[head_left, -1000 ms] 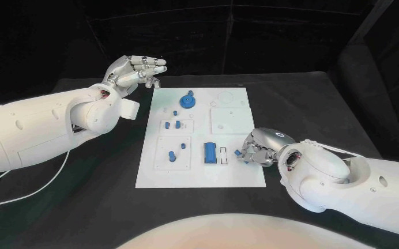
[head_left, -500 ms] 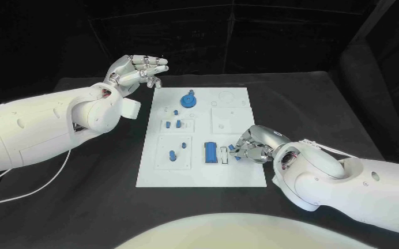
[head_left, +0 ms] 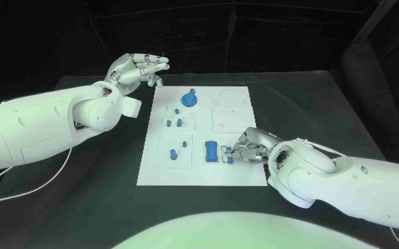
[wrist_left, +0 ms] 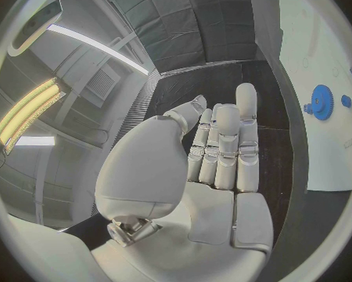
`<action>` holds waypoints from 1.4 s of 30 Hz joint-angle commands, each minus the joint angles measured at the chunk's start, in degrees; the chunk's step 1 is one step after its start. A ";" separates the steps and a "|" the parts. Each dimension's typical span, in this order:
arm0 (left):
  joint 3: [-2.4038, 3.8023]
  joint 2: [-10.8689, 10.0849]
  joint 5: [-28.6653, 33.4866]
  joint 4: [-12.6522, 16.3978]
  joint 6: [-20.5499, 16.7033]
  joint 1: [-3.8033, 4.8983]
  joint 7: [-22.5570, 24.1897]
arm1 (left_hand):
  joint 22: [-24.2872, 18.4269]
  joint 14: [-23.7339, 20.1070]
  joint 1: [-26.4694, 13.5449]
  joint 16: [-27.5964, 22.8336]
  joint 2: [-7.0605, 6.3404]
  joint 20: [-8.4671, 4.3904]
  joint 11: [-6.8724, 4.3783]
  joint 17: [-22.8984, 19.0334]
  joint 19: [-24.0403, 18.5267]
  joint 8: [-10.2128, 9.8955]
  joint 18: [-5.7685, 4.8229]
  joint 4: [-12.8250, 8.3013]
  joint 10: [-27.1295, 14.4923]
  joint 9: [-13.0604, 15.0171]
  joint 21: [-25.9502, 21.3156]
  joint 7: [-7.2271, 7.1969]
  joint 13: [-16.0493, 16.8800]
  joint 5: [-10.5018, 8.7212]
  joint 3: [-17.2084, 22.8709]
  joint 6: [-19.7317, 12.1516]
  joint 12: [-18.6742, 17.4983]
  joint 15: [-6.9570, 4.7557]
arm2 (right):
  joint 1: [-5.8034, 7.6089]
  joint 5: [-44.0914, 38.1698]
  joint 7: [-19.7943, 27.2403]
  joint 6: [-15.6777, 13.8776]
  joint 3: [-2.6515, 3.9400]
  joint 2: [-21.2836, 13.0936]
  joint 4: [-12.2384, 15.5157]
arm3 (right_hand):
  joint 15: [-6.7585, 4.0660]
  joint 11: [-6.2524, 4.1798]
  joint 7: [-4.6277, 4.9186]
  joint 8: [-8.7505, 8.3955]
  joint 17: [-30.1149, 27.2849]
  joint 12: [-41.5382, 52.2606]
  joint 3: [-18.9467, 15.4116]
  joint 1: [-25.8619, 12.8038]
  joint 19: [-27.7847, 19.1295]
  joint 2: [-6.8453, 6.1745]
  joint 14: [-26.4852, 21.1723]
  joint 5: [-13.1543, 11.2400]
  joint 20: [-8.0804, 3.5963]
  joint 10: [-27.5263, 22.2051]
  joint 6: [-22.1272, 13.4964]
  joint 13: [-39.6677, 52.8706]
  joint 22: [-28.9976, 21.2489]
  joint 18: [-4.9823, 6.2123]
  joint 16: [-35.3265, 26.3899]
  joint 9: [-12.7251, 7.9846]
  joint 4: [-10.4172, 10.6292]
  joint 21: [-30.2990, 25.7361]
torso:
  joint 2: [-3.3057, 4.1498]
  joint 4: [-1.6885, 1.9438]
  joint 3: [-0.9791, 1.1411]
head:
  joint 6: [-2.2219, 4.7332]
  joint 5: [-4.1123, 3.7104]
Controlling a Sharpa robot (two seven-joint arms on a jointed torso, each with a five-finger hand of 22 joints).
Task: Assemble the parts on the task board
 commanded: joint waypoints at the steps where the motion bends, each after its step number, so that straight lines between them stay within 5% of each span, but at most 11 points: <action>1: 0.05 -0.02 0.10 0.20 0.72 0.07 0.29 | -0.08 -0.01 -0.67 -0.15 -0.14 0.31 -0.03 0.00 0.10 -0.23 0.79 0.11 -0.36 -0.08 -0.31 0.00 0.01 0.19 -0.17 -0.48 -0.30 0.27 | 0.09 1.00 -0.89 0.94 0.03 0.39 -0.38 | -0.37 -1.10 -0.18 0.37 10.68 0.84 -0.14 -0.56 0.22 -0.12 5.27 0.52 -0.20 1.28 0.52 1.47 0.05 -0.79 0.29 0.16 0.19 0.26 | 0.00 -0.01 -0.01 | -0.14 0.24; 27: 0.05 0.00 0.10 0.25 0.83 0.08 0.05 | -0.20 -0.04 -0.69 -0.15 -0.13 0.36 0.05 -0.02 0.14 -0.35 0.79 0.19 -0.63 -0.10 -0.43 0.08 0.00 0.21 -0.39 -0.75 -0.37 0.33 | 0.09 0.14 -0.02 -1.03 0.04 2.72 -2.23 | -0.60 -1.35 -0.44 0.50 10.63 0.83 -0.13 0.22 0.25 0.03 5.26 1.83 -0.43 1.29 0.65 1.57 0.15 -0.81 0.26 0.66 -0.02 0.29 | -0.01 -0.03 0.00 | 0.06 0.51; 36: 0.05 0.00 0.10 0.28 0.83 0.08 0.01 | -0.24 -0.06 -0.55 -0.17 -0.08 0.37 0.05 -0.07 0.16 -0.37 0.79 0.15 -0.70 -0.10 -0.47 0.09 0.00 0.22 -0.39 -0.81 -0.37 0.34 | 0.10 -1.62 -0.40 0.89 0.05 3.24 -2.62 | -1.27 -2.24 -1.56 1.95 11.09 0.40 0.39 2.43 0.27 0.14 5.34 2.05 -0.93 1.48 2.42 1.25 0.23 -0.80 0.49 2.02 -1.41 0.30 | -0.05 0.00 -0.01 | 0.05 0.45; 42: 0.05 -0.05 0.10 0.33 0.91 0.09 -0.06 | -0.25 -0.07 -0.52 -0.18 -0.06 0.37 0.05 -0.08 0.16 -0.37 0.80 0.13 -0.71 -0.10 -0.48 0.09 0.01 0.22 -0.39 -0.81 -0.37 0.34 | 0.10 -2.45 -0.43 1.78 0.05 3.57 -2.78 | -1.80 -2.83 -2.20 2.64 11.51 2.28 1.25 4.30 0.42 0.32 5.43 0.08 -1.47 2.41 2.96 2.77 0.52 -0.86 0.69 2.93 -2.67 0.43 | -0.04 -0.05 0.00 | 0.03 0.48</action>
